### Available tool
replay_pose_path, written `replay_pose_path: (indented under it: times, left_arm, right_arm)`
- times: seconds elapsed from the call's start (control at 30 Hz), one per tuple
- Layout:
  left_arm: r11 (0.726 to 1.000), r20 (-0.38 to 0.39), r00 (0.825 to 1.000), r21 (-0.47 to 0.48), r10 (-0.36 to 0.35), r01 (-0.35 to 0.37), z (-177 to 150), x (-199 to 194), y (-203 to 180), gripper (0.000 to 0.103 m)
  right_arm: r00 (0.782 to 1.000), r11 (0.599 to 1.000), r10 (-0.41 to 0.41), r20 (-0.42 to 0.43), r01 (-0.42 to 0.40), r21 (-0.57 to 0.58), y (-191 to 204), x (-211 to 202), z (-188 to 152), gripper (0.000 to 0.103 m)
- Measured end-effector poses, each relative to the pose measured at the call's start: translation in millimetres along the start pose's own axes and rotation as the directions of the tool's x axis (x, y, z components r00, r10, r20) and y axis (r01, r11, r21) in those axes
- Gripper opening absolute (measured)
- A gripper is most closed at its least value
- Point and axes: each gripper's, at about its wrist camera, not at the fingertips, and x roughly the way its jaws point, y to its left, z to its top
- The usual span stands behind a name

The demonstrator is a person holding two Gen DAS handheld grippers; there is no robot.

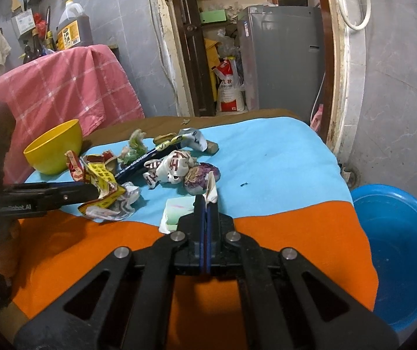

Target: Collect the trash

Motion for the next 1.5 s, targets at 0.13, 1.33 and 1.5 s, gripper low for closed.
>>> replay_pose_path:
  times: [0.13,1.33,1.5]
  left_arm:
    - [1.000,-0.020,1.000,0.003,-0.014,0.014,-1.9,6.3,-1.0,0.019]
    - [0.989,0.176,0.977,0.110,-0.116,0.098,1.3,-29.5,-104.1,0.000]
    - [0.981,0.144,0.975,0.124,-0.166,0.149,19.4,-2.5,-149.8,0.000]
  right_arm:
    - [1.000,1.000,0.004,0.001,-0.004,0.004,-1.2,-0.5,-0.8,0.016]
    - [0.901,0.992,-0.124,0.415,0.123,0.029,-23.1,-108.5,6.2,0.017]
    - [0.871,0.976,-0.219,0.439,0.189,0.112,-57.1,-128.5,9.7,0.018]
